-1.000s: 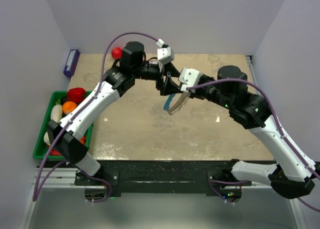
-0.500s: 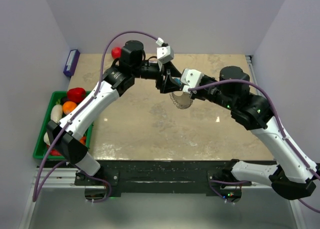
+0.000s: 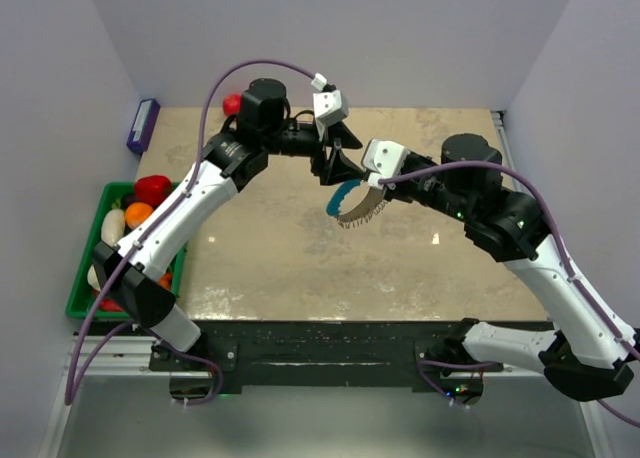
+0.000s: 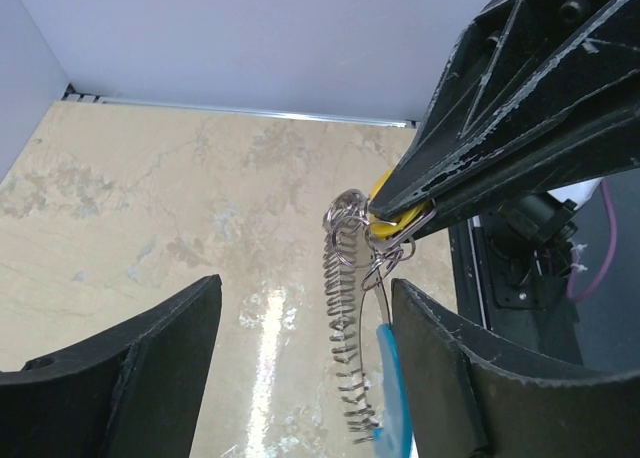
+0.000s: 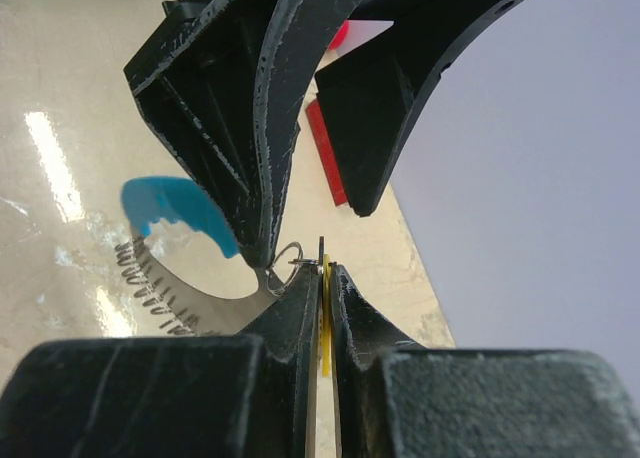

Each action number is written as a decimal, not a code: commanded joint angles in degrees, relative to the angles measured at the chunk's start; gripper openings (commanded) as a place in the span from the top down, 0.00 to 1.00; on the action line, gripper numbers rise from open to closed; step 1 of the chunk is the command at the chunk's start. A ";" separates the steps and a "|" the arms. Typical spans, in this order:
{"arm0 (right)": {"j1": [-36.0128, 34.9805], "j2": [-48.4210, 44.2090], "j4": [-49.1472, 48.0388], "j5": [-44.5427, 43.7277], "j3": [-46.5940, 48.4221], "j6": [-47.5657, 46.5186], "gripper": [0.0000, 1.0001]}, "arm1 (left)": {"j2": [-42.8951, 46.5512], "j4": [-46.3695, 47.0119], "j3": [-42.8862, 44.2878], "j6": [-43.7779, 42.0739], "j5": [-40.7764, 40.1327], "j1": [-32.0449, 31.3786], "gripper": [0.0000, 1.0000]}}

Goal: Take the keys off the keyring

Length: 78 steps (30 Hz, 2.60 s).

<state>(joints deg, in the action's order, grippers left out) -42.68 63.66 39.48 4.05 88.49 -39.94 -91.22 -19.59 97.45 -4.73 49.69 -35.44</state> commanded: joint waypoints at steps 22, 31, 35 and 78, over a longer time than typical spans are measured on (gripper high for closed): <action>0.31 -1.78 -1.78 1.66 2.92 -0.92 1.00 | -0.28 0.44 2.57 -1.16 2.95 -0.07 0.27; 0.22 -2.66 -0.64 2.01 2.92 -2.68 1.00 | 1.48 -1.15 3.36 -2.65 2.25 0.46 0.25; 0.23 -2.93 -0.99 1.22 2.74 -3.12 1.00 | 1.92 -1.32 3.36 -2.56 2.60 0.55 0.25; 0.31 -1.79 0.42 3.85 2.04 -4.44 1.00 | -0.89 -2.64 6.26 -3.26 7.26 -0.24 0.32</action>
<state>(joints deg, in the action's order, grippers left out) -42.61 62.24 42.50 6.68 88.64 -43.97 -92.16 -23.29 101.49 -7.60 53.87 -35.00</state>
